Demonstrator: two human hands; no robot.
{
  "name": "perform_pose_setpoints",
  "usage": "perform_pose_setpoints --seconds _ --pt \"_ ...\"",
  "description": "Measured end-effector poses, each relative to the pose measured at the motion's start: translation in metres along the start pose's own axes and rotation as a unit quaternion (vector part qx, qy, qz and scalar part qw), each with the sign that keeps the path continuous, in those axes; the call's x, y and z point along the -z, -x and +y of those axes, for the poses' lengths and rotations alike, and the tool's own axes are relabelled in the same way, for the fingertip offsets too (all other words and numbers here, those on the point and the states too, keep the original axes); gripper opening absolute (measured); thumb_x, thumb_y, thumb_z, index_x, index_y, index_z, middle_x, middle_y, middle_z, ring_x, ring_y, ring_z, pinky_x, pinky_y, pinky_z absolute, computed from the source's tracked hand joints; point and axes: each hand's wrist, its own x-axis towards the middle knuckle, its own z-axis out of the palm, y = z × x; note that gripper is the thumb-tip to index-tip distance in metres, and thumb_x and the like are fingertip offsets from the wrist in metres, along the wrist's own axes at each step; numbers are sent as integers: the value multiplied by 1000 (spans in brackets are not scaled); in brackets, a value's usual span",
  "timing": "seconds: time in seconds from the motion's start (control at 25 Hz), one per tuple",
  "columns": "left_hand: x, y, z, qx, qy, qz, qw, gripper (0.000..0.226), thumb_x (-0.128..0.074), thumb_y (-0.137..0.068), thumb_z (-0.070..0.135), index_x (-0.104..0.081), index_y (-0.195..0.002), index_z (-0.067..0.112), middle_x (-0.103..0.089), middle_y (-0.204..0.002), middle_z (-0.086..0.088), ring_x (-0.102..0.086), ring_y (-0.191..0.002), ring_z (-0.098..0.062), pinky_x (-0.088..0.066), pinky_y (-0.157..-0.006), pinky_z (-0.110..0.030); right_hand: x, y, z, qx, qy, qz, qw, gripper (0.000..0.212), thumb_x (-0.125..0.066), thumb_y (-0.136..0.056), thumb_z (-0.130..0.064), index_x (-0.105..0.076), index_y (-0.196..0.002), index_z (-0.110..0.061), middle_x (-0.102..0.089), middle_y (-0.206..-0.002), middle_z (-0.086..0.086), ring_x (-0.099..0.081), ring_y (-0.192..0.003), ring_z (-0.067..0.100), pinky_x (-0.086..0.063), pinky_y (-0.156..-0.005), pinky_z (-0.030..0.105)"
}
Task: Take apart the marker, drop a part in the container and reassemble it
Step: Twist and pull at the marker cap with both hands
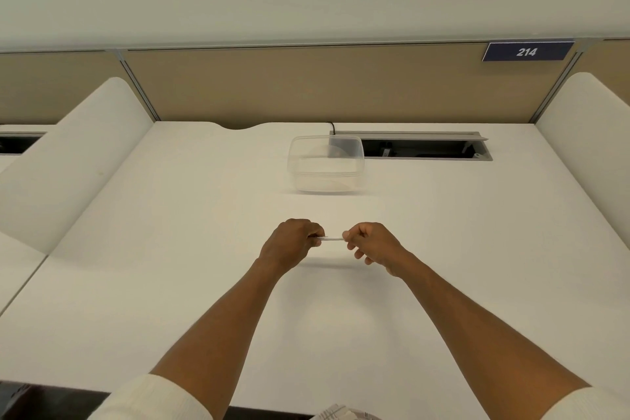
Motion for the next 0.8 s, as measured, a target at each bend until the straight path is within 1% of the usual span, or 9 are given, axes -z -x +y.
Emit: perform_pose_setpoints --seconds 0.08,0.12,0.24,0.36,0.44,0.52,0.56,0.72,0.8 --pt "-1 -1 0 -1 -1 -2 1000 9 -62 -90 20 -70 -93 25 -61 -77 11 -55 -75 -14 -45 -66 -30 2 1 -1 -23 25 -30 999 37 -54 -95 -45 -70 -79 -16 -70 -70 -5 -60 -57 12 -42 -52 24" --pt "-1 -2 0 -2 -2 -3 1000 9 -62 -90 20 -70 -92 25 -59 -75 11 -54 -74 -13 -42 -64 -29 2 0 0 -26 33 -35 999 38 -51 -96 -44 -70 -76 -17 -70 -70 -3 -59 -57 12 -41 -54 24" --pt "-3 -4 2 -2 -1 -3 1000 9 -62 -89 21 -69 -91 26 -58 -73 12 -53 -72 -12 -37 -61 -26 3 -2 2 -7 57 -12 998 30 -52 -96 -31 -68 -75 -18 -69 -70 -2 -60 -55 9 -41 -54 24" --pt "-4 -5 2 -8 -7 -2 1000 9 -62 -90 21 -69 -92 26 -60 -76 11 -54 -73 -13 -42 -63 -29 3 -4 3 8 62 14 998 16 -56 -91 -21 -66 -79 -18 -68 -73 -4 -63 -57 8 -43 -51 22" --pt "-3 -6 2 -11 -12 -1 1000 9 -62 -90 20 -69 -93 25 -63 -78 9 -55 -74 -15 -47 -67 -33 4 -5 1 0 39 19 999 17 -61 -90 -29 -68 -82 -16 -69 -72 -6 -63 -56 9 -43 -49 23" --pt "-2 -7 1 -12 -15 0 1000 9 -61 -91 20 -69 -93 25 -62 -77 10 -55 -73 -14 -47 -68 -33 5 -6 -1 -14 41 2 999 34 -58 -92 -44 -69 -78 -15 -69 -68 -6 -61 -54 11 -41 -48 22" --pt "-3 -8 0 -11 -13 0 1000 9 -61 -90 20 -69 -93 25 -61 -77 11 -54 -73 -14 -47 -68 -33 6 -6 -1 -16 50 -6 999 37 -56 -93 -45 -69 -75 -16 -68 -67 -5 -60 -53 11 -40 -48 22" --pt "-4 -8 1 -13 -15 1 1000 10 -61 -91 21 -70 -95 23 -66 -81 6 -57 -75 -17 -49 -68 -35 5 -9 2 17 79 13 997 16 -62 -91 -27 -65 -78 -18 -65 -74 -2 -61 -55 8 -40 -49 22" --pt "-4 -8 0 -14 -20 4 1000 11 -60 -92 20 -70 -96 23 -67 -82 5 -57 -75 -19 -49 -68 -35 3 -10 2 27 56 28 998 11 -66 -89 -26 -65 -84 -16 -62 -76 -2 -63 -56 10 -40 -48 23"
